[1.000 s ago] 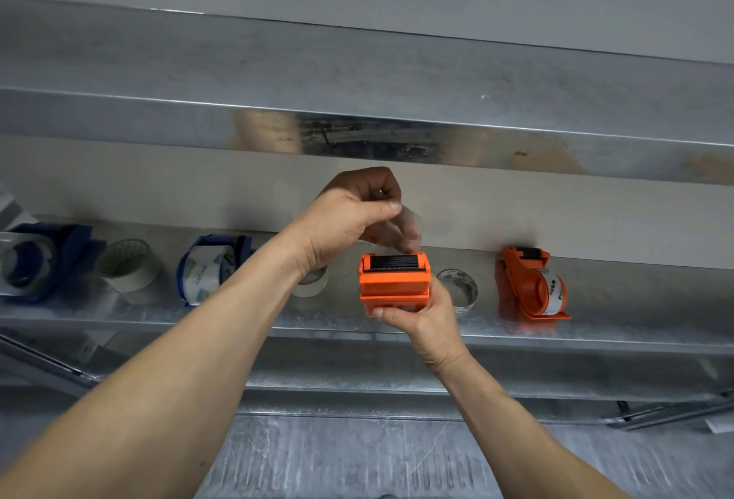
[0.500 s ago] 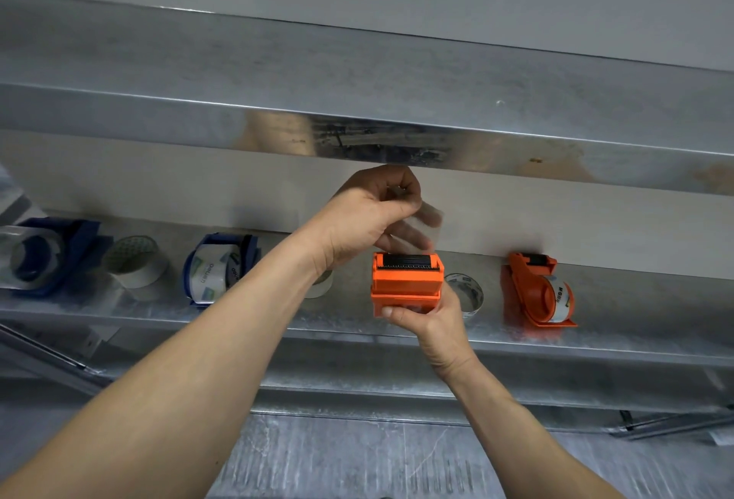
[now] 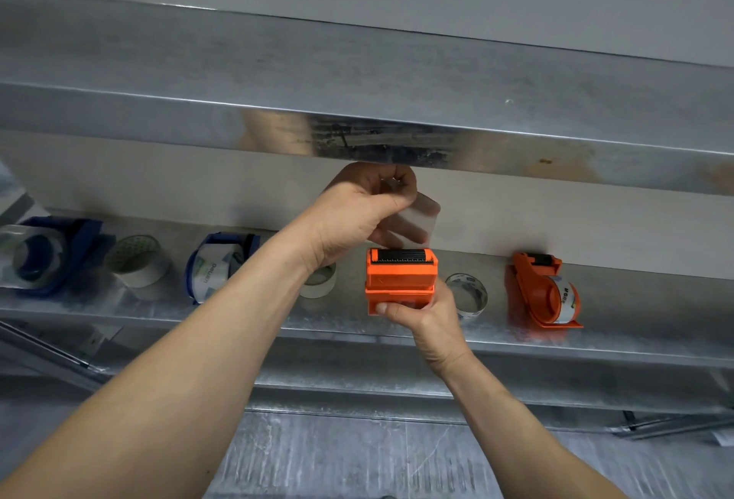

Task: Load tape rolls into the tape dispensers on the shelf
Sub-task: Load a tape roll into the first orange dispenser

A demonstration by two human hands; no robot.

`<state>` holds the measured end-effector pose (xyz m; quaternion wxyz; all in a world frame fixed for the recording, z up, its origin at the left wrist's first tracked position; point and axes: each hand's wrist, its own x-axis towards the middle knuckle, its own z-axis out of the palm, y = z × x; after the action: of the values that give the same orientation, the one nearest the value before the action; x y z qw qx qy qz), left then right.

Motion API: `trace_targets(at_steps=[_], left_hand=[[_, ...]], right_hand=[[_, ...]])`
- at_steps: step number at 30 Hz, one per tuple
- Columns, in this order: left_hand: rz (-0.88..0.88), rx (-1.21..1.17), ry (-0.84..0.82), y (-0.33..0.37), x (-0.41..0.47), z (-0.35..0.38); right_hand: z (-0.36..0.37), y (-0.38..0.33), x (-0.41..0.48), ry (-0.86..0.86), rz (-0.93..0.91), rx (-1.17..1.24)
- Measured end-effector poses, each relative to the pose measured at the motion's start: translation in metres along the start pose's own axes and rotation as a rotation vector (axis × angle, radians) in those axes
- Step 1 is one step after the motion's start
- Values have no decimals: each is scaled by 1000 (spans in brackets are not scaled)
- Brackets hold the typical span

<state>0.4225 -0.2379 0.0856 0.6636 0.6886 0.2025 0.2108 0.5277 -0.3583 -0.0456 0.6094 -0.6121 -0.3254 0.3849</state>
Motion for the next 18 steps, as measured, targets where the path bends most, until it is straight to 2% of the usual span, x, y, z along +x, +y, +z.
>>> trace_targets(at_steps=[18], left_hand=[[-14, 129, 44, 4, 3, 1]], right_hand=[[-5, 8, 7, -6, 88, -53]])
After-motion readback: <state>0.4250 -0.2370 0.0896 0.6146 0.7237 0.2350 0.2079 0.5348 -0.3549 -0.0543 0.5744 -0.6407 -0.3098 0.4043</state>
